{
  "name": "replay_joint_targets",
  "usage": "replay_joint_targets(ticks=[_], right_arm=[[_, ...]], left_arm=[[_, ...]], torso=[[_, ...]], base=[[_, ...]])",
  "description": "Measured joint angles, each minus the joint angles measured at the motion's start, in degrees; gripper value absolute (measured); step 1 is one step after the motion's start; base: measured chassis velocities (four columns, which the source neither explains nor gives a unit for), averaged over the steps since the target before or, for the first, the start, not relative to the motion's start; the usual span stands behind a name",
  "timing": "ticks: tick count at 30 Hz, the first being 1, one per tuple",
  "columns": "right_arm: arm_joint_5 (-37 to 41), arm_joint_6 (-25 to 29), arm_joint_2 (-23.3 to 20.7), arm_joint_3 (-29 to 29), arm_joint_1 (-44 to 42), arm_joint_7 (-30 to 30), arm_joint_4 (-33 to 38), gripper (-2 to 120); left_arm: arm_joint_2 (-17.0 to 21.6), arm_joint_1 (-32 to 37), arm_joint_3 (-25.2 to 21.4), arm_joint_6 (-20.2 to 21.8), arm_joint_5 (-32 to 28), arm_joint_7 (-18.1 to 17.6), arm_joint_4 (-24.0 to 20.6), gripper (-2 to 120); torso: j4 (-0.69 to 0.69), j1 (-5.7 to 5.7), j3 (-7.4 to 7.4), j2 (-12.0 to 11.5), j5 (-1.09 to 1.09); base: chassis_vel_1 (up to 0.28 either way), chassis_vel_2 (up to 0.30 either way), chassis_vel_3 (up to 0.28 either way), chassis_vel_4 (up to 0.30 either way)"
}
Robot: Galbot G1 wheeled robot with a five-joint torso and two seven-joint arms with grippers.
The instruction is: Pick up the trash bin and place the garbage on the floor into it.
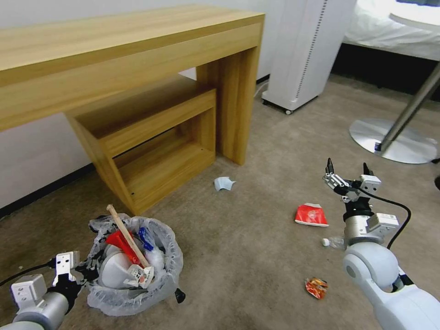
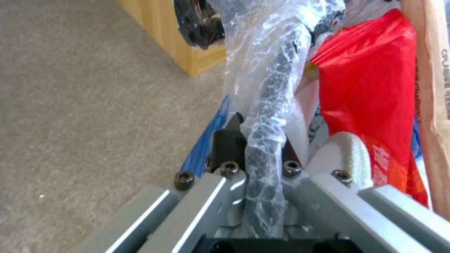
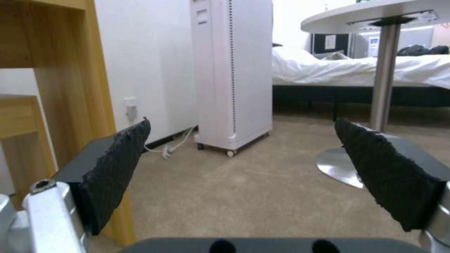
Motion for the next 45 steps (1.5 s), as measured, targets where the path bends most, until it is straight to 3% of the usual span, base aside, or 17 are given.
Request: replay_joint_targets(ticks=[45], right_arm=[[-3.07,2.83,2.25,4.80,-9.44,-0.87,4.62,100]], left_arm=[[-0.67,1.28,-0.31,-0.12,-0.47,-0.42,-1.68,1]], torso=[[0.00,0.00,0.00,0.00,0.00]], base=[[-0.001,-0.001,-0.001,-0.001]])
